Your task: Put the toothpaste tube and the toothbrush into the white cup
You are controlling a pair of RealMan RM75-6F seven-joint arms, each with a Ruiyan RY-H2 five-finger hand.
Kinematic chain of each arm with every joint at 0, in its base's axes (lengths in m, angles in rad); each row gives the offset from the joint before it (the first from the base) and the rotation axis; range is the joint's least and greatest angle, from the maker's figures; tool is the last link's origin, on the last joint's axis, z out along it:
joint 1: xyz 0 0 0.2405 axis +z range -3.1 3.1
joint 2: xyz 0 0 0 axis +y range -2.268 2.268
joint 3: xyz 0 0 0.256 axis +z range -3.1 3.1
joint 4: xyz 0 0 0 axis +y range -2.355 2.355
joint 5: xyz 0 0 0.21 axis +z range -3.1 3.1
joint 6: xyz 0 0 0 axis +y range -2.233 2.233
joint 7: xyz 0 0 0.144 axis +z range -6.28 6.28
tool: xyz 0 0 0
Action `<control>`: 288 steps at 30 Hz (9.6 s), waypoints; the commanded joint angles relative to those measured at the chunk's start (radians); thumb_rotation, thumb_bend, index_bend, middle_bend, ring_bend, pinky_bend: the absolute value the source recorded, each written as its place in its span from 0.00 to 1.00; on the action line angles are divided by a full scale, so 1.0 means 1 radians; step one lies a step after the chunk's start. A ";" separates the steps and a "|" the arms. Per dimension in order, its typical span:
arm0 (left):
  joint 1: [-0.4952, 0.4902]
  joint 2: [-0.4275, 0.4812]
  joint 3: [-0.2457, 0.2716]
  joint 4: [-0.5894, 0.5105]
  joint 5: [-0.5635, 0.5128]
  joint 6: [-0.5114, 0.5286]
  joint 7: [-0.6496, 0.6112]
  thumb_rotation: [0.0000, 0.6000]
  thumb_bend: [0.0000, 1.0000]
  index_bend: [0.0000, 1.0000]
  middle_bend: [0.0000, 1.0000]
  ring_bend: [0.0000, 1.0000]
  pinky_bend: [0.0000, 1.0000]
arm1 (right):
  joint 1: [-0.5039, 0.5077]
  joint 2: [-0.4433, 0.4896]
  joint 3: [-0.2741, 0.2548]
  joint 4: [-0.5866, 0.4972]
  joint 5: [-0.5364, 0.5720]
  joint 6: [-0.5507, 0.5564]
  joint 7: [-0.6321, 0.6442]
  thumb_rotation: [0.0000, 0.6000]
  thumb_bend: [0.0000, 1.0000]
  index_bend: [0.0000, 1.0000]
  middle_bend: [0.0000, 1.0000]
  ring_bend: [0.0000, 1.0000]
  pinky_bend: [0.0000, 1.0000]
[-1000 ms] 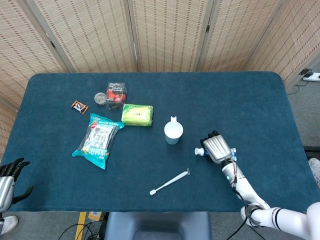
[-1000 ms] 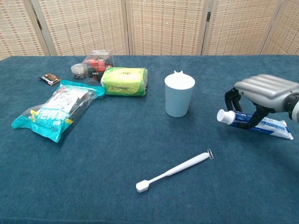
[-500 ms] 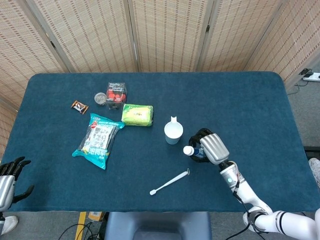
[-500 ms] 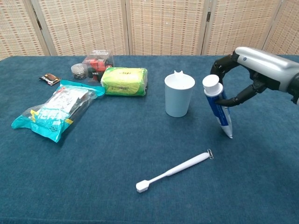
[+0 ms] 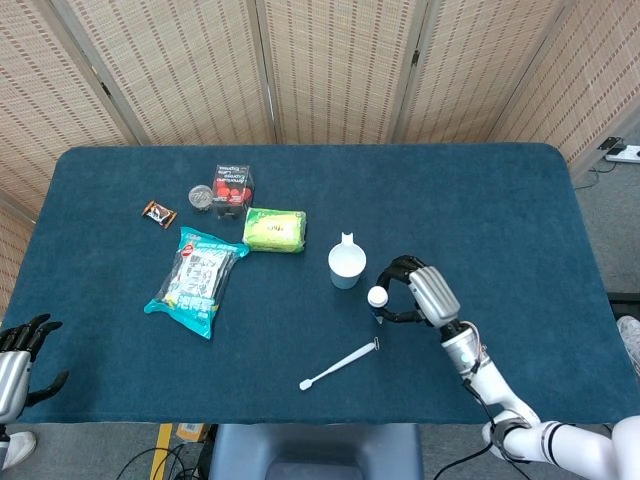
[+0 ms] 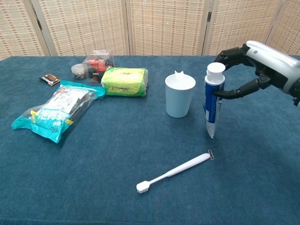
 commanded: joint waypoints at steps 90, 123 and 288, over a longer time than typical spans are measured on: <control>-0.016 -0.013 0.008 -0.001 -0.032 -0.046 0.023 1.00 0.31 0.22 0.13 0.19 0.19 | -0.043 0.051 -0.095 0.162 0.086 -0.254 -0.734 1.00 0.19 0.39 0.36 0.17 0.16; -0.005 0.001 0.012 0.002 -0.031 -0.040 -0.002 1.00 0.31 0.22 0.13 0.19 0.19 | -0.056 0.041 0.012 0.047 0.056 -0.055 -0.454 1.00 0.54 0.67 0.51 0.33 0.25; 0.009 0.035 0.020 -0.040 -0.059 -0.054 0.016 1.00 0.31 0.21 0.11 0.19 0.19 | 0.137 -0.168 -0.174 0.053 -0.181 -0.283 -0.558 1.00 0.27 0.41 0.32 0.21 0.30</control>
